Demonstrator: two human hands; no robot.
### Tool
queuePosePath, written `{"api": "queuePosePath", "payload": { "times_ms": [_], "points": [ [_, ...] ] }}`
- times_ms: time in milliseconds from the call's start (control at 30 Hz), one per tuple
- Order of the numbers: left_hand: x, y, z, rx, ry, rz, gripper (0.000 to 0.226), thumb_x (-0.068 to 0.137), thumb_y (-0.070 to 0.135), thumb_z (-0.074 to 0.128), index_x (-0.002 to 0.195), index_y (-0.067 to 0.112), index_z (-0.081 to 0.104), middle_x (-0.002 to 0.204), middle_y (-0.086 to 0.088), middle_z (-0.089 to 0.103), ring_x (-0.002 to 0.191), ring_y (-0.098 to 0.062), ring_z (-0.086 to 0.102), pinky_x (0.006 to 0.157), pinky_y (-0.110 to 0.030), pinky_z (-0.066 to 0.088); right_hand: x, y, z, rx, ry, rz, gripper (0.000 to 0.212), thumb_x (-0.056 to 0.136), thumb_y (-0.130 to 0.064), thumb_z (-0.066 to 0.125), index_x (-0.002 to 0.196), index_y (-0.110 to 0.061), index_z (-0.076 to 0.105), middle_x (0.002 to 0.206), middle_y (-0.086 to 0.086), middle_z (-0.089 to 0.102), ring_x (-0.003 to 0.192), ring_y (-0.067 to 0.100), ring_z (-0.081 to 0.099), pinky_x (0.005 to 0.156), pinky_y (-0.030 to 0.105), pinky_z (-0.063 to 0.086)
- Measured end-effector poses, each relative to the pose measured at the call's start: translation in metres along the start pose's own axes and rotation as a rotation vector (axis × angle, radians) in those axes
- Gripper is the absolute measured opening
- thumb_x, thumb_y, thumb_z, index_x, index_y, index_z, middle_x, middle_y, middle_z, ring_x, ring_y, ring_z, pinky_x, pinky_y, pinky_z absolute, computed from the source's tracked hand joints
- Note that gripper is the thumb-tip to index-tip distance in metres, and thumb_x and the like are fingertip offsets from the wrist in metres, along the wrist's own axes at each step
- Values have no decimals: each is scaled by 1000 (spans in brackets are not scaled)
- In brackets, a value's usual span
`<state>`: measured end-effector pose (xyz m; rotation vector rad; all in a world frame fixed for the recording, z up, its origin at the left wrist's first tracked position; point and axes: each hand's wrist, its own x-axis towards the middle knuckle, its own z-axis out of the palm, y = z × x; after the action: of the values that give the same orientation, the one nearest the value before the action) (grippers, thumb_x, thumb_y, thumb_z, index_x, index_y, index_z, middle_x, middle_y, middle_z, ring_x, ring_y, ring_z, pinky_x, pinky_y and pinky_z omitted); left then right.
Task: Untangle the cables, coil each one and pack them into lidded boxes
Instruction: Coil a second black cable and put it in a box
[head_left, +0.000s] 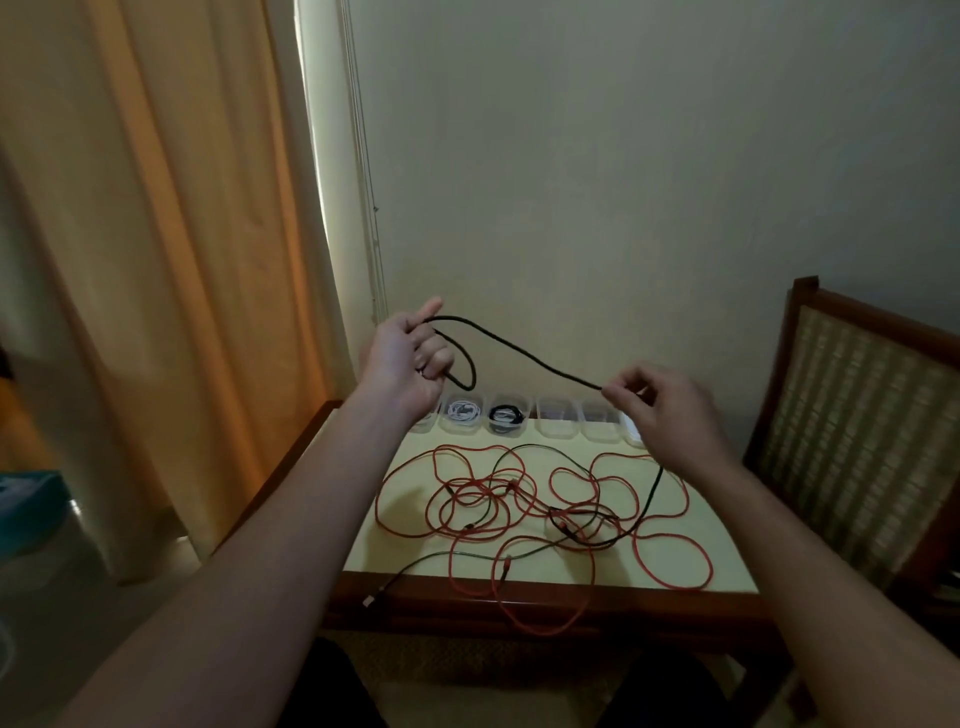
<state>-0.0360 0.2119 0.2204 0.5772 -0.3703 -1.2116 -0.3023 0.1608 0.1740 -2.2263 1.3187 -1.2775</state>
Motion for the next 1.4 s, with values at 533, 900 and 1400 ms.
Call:
{"api": "queuePosePath", "payload": {
  "times_ms": [533,900,1400],
  "points": [
    [-11,-64,18,1279,-308,332,35,108,20,36,136,8,55,79,-10,69,66,-23,68,71,-41,60,4,-23,25,-396,-77,-471,17,99,-25,57,86,-19,65,79,1,69,70,29,61,59,43,51],
    [-11,-58,32,545,-405,-70,32,95,43,62,75,18,56,45,8,20,34,-6,17,36,-20,11,15,-59,21,241,3,183,54,99,-63,42,104,-18,71,95,-6,72,79,3,63,62,23,44],
    [24,-73,-5,531,-281,-76,22,103,23,53,110,6,65,47,10,27,39,-3,21,37,-16,19,24,-37,65,617,-313,335,43,103,-54,46,80,-19,58,61,-7,45,45,7,28,45,24,19]
  ]
}}
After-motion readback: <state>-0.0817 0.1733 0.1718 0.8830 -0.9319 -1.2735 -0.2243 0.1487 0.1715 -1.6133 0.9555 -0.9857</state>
